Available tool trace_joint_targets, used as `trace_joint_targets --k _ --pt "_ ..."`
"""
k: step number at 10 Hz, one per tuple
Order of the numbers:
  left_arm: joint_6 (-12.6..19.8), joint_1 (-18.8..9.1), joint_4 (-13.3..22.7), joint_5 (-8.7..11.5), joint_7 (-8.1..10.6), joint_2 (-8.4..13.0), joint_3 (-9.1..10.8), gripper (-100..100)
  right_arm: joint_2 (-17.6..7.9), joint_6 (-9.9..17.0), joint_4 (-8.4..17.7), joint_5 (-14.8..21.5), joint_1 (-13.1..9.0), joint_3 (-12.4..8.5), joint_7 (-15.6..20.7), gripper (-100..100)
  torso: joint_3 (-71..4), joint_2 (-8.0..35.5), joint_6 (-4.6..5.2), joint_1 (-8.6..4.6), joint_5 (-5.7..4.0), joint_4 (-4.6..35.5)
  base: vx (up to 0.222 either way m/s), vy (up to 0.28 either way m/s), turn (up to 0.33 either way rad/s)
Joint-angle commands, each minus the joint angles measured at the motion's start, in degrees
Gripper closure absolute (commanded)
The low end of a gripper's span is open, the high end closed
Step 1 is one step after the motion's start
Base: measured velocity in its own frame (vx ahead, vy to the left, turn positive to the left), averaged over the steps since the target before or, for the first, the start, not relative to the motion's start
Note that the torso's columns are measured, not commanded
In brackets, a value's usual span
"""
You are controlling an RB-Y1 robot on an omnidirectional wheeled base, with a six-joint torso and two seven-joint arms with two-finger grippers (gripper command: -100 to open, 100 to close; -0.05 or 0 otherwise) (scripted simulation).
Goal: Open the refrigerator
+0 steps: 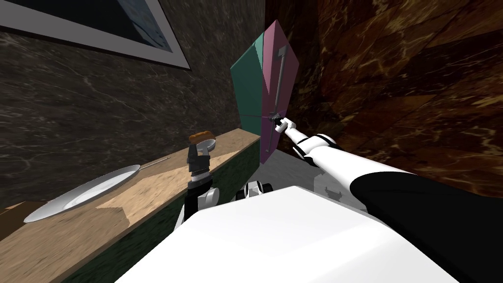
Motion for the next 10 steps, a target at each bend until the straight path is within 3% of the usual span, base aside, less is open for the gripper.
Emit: trace_joint_targets --k 1,2,3,9,10 --pt "0.0 0.0 0.0 0.0 0.00 0.0 0.00 0 -0.8 2.1 -0.5 -1.1 -2.8 0.9 1.8 -100 0.0 0.1 -0.04 0.04 0.00 0.0 -0.018 -0.001 -0.012" --pt "0.0 0.0 0.0 0.0 0.00 0.0 0.00 0 -0.8 2.1 -0.5 -1.1 -3.1 0.9 1.8 -100 0.0 0.0 -0.08 0.04 0.02 0.0 -0.018 -0.008 -0.014" --pt "0.0 0.0 0.0 0.0 0.00 0.0 0.00 0 -0.5 3.3 0.8 -1.8 -4.6 2.2 3.5 -100 0.1 0.1 -0.17 0.13 0.06 0.1 -0.017 -0.012 -0.008" --pt "0.0 0.0 0.0 0.0 0.00 0.0 0.00 0 -0.5 3.3 0.8 -1.8 -4.8 2.2 3.5 -100 0.1 0.1 0.03 0.04 -0.03 0.0 -0.004 -0.005 0.000" --pt "0.0 0.0 0.0 0.0 0.00 0.0 0.00 0 -0.2 4.4 1.9 -2.5 -6.3 3.6 5.2 -100 0.1 0.1 -0.04 0.05 0.04 0.1 -0.017 -0.006 -0.010"
